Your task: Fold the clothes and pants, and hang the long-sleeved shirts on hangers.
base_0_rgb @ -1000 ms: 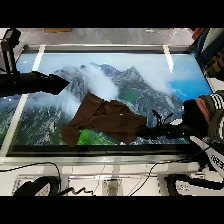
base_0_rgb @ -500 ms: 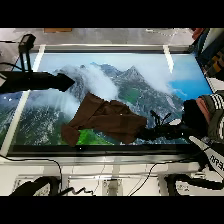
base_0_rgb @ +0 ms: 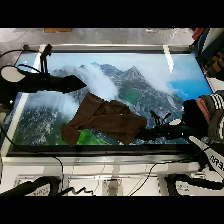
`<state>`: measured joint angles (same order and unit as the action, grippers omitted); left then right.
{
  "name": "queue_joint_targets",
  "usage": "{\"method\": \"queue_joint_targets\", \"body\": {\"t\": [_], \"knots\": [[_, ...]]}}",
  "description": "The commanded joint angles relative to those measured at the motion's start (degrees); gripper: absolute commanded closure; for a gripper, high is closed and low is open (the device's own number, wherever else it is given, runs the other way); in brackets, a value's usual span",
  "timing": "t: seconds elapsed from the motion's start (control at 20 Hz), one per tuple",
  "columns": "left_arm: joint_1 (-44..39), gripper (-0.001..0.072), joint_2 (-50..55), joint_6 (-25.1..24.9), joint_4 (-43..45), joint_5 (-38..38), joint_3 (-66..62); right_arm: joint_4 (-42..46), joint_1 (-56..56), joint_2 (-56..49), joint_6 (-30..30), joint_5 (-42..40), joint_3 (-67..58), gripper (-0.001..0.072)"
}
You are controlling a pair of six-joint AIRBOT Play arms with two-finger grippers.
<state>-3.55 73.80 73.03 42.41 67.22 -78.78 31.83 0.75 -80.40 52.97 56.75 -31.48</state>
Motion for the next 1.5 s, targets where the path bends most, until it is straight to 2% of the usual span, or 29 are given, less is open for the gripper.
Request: {"method": "queue_joint_targets", "body": {"t": [0.0,0.05,0.2,0.35,0.45,0.5,0.55,0.65,0.7,0.85,1.0,1.1,1.2,1.25,1.3,1.45], "knots": [[-0.02,0.0438,3.52,0.02,0.07,2.23,0.02,-0.15,0.07,0.04,0.02,0.81,-0.07,0.0694],[-0.02,0.0699,4.22,-0.35,0.72,3.69,0.02,-0.15,0.07,0.04,0.02,0.94,-0.07,0.0694],[-0.2,0.0698,3.69,-0.04,9.2,7.26,0.02,-0.13,0.07,0.04,0.02,0.92,-0.07,0.0694],[-1.55,0.0698,0.2,5.49,27.8,10.21,1.31,-0.13,0.07,0.04,0.02,0.9,-0.07,0.0695],[-1.57,0.0696,-0.96,6.47,36.48,9.77,3.04,-0.13,0.07,0.04,0.0,0.9,-0.07,0.0694],[-1.22,0.0683,-0.44,6.47,38.38,9.75,3.41,-0.13,0.07,0.04,0.0,0.9,-0.07,0.0694],[-1.01,0.0616,0.59,6.45,39.1,9.75,3.48,-0.13,0.07,0.04,0.0,0.9,-0.07,0.0694],[-0.98,0.0267,3.28,6.49,37.46,8.44,3.48,-0.13,0.07,0.04,0.02,0.94,-0.07,0.0694],[-0.98,0.0229,4.9,6.49,34.97,7.82,3.48,-0.13,0.07,0.04,0.02,0.94,-0.07,0.0694],[-1.49,0.0231,10.62,4.57,19.47,5.31,3.48,-0.11,0.07,0.04,0.0,0.83,-0.07,0.0694],[-4.72,0.0234,15.02,2.08,14.45,-2.54,3.48,-0.11,0.07,0.04,0.0,0.72,-0.07,0.0694],[-8.5,0.0253,16.48,-1.46,14.71,-9.75,3.48,-0.11,0.07,0.04,0.02,0.72,-0.07,0.0694],[-12.63,0.0256,16.74,-2.56,19.17,-18.75,3.48,-0.11,0.07,0.04,0.0,0.68,-0.07,0.0695],[-14.64,0.0333,16.74,-2.56,23.32,-23.23,3.48,-0.11,0.07,0.04,0.0,0.68,-0.07,0.0694],[-16.46,0.036,16.76,-2.54,27.89,-26.4,3.48,-0.11,0.07,0.04,0.0,0.68,-0.07,0.0694],[-20.39,0.0346,17.4,0.13,35.6,-26.82,3.45,-0.11,0.07,0.04,0.0,0.55,-0.07,0.0694]]}}
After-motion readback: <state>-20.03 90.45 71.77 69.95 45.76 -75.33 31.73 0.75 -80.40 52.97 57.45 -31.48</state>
